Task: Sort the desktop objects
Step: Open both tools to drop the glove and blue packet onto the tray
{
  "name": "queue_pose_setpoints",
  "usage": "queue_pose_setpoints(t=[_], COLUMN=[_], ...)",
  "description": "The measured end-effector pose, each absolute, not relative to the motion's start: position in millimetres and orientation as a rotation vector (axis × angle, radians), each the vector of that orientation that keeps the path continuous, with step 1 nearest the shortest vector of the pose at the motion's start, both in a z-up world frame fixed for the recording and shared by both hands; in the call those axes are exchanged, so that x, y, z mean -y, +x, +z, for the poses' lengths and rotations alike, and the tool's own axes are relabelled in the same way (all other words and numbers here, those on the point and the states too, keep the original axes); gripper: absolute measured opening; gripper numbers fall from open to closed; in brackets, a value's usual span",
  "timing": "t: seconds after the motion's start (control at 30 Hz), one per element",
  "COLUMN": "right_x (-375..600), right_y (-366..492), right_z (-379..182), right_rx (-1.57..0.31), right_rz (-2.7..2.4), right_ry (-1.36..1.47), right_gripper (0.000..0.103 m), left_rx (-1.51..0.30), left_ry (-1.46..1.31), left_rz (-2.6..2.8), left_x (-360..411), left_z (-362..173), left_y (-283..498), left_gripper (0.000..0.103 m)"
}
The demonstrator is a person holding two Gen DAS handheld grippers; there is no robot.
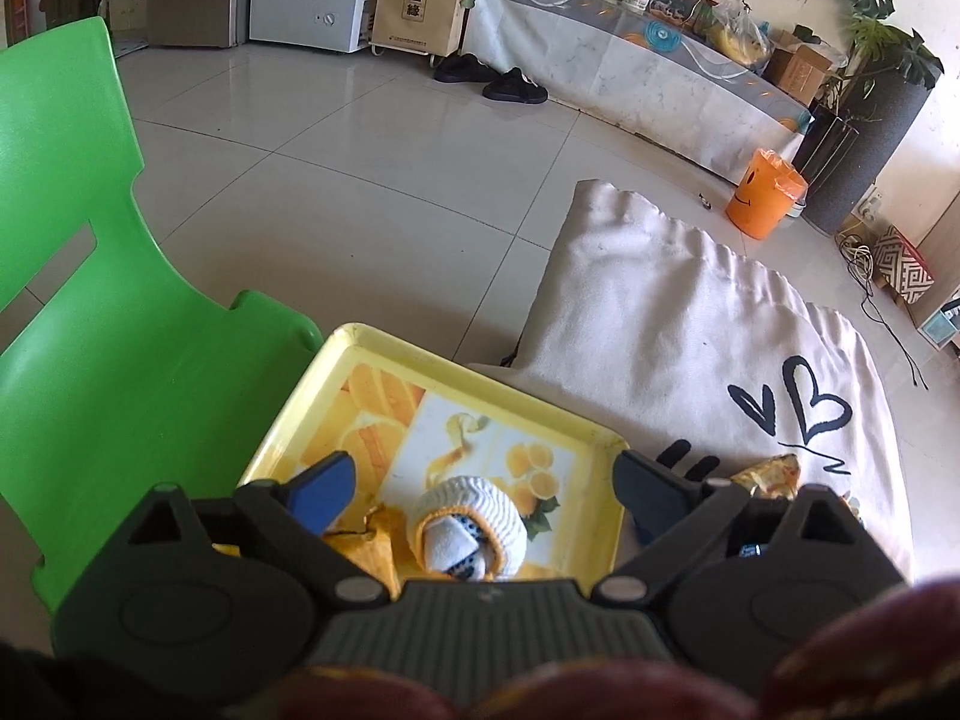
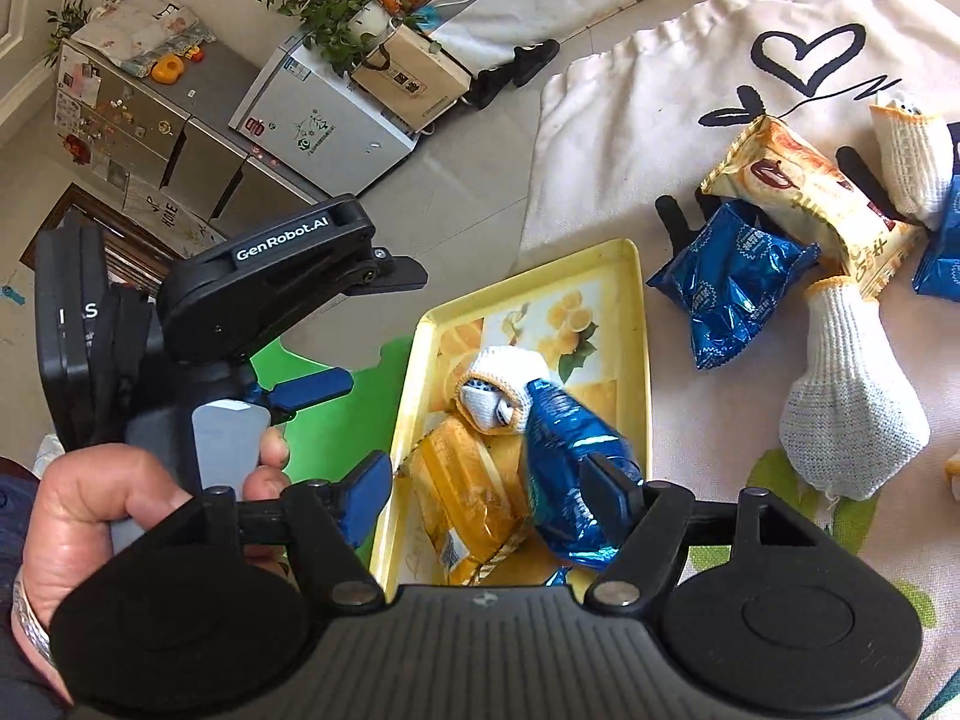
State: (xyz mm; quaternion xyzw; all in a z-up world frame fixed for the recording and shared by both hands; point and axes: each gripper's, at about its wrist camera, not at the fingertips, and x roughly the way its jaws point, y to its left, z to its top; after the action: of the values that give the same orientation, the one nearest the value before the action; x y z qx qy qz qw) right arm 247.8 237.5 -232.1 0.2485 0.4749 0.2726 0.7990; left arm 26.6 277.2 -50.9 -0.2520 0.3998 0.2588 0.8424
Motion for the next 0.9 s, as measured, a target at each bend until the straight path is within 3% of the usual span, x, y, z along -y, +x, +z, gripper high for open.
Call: queue_pose_setpoints(t=[0.17, 0.9], right_x=[-226.6, -182.2], right_y=[247.6, 247.8], right_z=[-233.5, -238.2], right_rx=[-1.037, -1.085], right_rz=[0.564, 0.423], right_ry=[0.534, 0.513], right_gripper=[0.072, 0.073], left_rx=[-0.858, -0.892], left_ry=[-0.542, -0.476], left_rz=[0.543, 0.441], left_x=[-270.8, -228.8], left_z=[-52.0, -59.5], left_y=[29.2, 28.5], left_gripper=[0.102, 0.102])
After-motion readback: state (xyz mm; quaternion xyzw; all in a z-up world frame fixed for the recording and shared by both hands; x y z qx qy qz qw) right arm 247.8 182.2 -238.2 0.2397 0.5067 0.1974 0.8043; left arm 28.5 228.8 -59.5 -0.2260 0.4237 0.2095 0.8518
